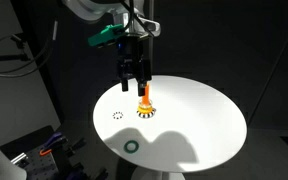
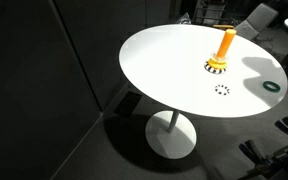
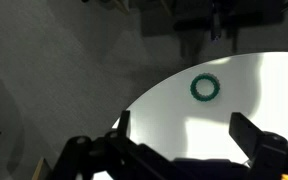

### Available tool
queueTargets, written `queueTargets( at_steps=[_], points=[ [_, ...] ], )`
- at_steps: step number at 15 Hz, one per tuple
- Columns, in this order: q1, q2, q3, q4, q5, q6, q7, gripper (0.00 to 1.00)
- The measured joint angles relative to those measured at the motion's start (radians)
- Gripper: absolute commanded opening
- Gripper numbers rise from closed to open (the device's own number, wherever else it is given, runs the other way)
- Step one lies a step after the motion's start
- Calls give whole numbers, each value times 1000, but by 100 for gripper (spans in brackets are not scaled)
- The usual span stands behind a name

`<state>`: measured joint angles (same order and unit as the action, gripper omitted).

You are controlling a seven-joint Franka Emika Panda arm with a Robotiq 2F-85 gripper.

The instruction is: Remove the clear ring from the orange rod and put it on the table

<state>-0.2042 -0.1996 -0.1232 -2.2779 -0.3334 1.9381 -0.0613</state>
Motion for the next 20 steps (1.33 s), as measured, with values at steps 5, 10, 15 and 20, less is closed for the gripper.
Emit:
queueTargets(
  at_steps=[5, 10, 15, 20],
  points=[
    [1, 0, 0, 1, 0, 0, 0, 100],
    [21, 21, 0, -4, 29, 46, 1, 100],
    [52, 51, -1, -6, 102, 134, -3, 100],
    [69, 93, -1, -17, 207, 286, -49, 100]
  ],
)
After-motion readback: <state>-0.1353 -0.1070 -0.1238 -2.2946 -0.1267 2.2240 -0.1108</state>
